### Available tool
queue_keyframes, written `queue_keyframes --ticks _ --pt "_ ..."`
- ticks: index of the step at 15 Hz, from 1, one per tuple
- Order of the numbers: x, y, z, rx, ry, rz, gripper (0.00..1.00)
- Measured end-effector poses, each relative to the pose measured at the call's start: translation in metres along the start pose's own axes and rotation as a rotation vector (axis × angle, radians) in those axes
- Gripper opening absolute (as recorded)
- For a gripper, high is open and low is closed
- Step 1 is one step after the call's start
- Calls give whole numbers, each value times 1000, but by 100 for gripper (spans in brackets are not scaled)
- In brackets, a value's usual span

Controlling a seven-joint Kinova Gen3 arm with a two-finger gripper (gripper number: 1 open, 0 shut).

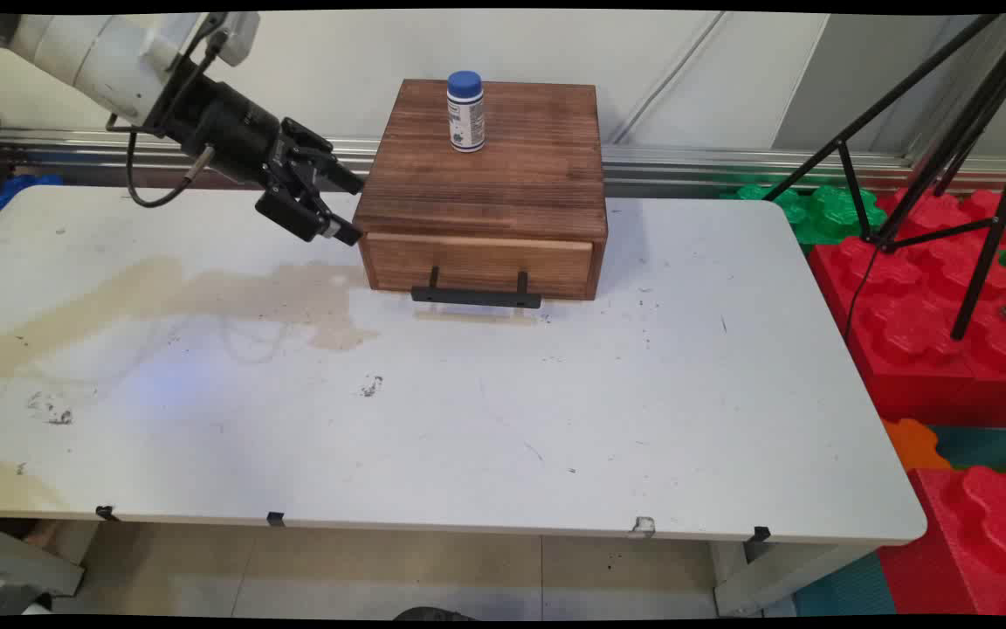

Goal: Open the drawer

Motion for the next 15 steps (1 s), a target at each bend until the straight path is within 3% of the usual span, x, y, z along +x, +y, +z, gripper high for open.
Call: queue_keyframes --ticks 15 --pt "8 13 69 -16 -92 70 100"
